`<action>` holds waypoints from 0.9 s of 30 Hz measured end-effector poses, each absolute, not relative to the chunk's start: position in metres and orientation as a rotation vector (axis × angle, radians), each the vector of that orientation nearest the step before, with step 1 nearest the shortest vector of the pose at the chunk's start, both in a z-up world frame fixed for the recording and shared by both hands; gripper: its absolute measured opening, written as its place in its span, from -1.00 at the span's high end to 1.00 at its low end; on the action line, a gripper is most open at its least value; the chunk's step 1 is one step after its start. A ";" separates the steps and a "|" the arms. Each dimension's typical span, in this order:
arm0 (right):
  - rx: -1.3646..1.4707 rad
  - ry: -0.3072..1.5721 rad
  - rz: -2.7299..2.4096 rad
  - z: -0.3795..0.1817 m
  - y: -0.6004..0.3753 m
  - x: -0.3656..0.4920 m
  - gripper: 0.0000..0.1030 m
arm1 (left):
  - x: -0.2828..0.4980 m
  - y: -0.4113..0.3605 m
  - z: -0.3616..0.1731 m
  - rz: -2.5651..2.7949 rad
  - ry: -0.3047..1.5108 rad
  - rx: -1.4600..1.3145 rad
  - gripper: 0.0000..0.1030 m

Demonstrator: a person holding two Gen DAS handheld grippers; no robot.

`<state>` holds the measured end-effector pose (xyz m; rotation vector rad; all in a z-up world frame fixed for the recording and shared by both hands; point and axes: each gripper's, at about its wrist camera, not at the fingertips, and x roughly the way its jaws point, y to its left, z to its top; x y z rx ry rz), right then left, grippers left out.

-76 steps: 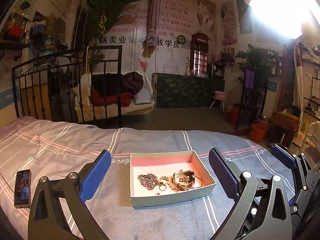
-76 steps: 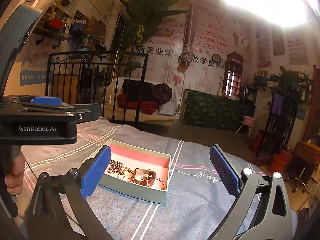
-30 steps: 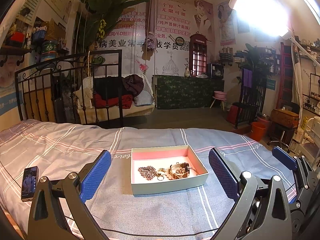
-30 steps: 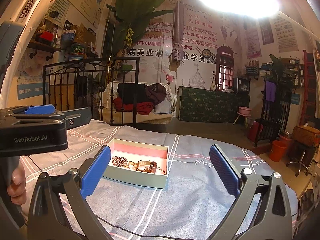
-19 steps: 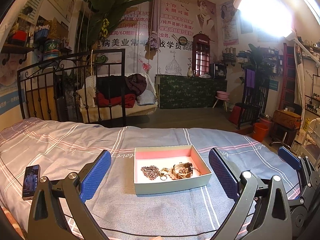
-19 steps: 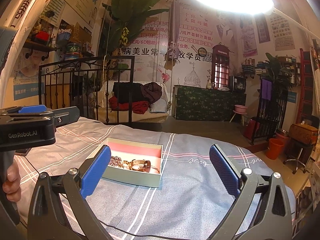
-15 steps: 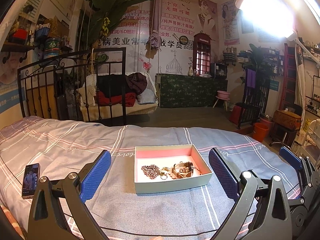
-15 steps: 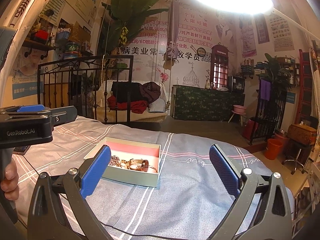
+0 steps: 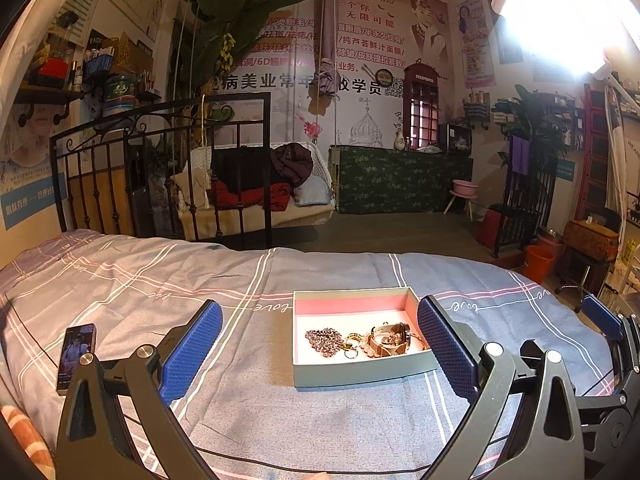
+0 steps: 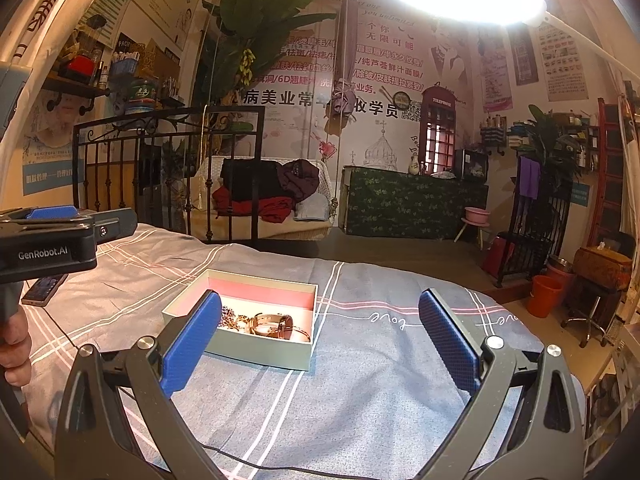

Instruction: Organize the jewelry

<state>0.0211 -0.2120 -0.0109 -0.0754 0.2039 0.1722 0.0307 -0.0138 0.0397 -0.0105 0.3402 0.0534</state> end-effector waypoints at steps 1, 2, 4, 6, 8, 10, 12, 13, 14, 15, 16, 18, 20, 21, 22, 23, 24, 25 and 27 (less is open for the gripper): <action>-0.076 0.205 0.171 -0.011 -0.212 0.021 -0.89 | 0.031 -0.014 0.040 0.047 0.341 -0.011 -0.87; -0.079 0.207 0.170 -0.011 -0.212 0.021 -0.89 | 0.032 -0.015 0.040 0.042 0.342 -0.011 -0.88; -0.080 0.207 0.168 -0.012 -0.212 0.021 -0.89 | 0.034 -0.016 0.039 0.027 0.356 -0.010 -0.88; -0.081 0.209 0.169 -0.011 -0.212 0.021 -0.89 | 0.035 -0.017 0.038 0.024 0.369 -0.007 -0.88; -0.082 0.210 0.169 -0.011 -0.213 0.021 -0.89 | 0.035 -0.018 0.038 0.042 0.366 -0.003 -0.88; -0.084 0.213 0.170 -0.011 -0.213 0.021 -0.89 | 0.034 -0.020 0.038 0.043 0.361 0.011 -0.88; -0.085 0.214 0.172 -0.011 -0.212 0.021 -0.89 | 0.034 -0.021 0.038 0.035 0.365 0.014 -0.88; -0.086 0.217 0.174 -0.011 -0.212 0.022 -0.89 | 0.035 -0.021 0.038 0.035 0.368 0.008 -0.88; -0.087 0.217 0.174 -0.011 -0.212 0.021 -0.89 | 0.035 -0.020 0.038 0.039 0.370 0.000 -0.88; -0.087 0.217 0.175 -0.012 -0.212 0.021 -0.89 | 0.035 -0.020 0.037 0.039 0.373 -0.009 -0.88; -0.088 0.217 0.176 -0.012 -0.212 0.021 -0.89 | 0.036 -0.020 0.038 0.045 0.375 -0.010 -0.88; -0.091 0.217 0.175 -0.012 -0.213 0.022 -0.89 | 0.036 -0.020 0.038 0.052 0.373 -0.004 -0.88; -0.090 0.218 0.175 -0.012 -0.213 0.022 -0.89 | 0.037 -0.020 0.038 0.053 0.376 -0.002 -0.88; -0.091 0.217 0.175 -0.012 -0.213 0.022 -0.89 | 0.037 -0.019 0.038 0.055 0.378 0.000 -0.88; -0.091 0.218 0.175 -0.012 -0.213 0.022 -0.89 | 0.037 -0.020 0.037 0.054 0.377 0.002 -0.88; -0.091 0.217 0.176 -0.012 -0.213 0.022 -0.89 | 0.037 -0.020 0.037 0.057 0.377 0.009 -0.88; -0.092 0.217 0.175 -0.012 -0.213 0.022 -0.89 | 0.036 -0.020 0.037 0.058 0.374 0.010 -0.88; -0.092 0.218 0.176 -0.012 -0.213 0.022 -0.89 | 0.037 -0.020 0.037 0.055 0.377 0.008 -0.88; -0.093 0.221 0.177 -0.012 -0.214 0.023 -0.89 | 0.039 -0.020 0.037 0.044 0.390 0.005 -0.88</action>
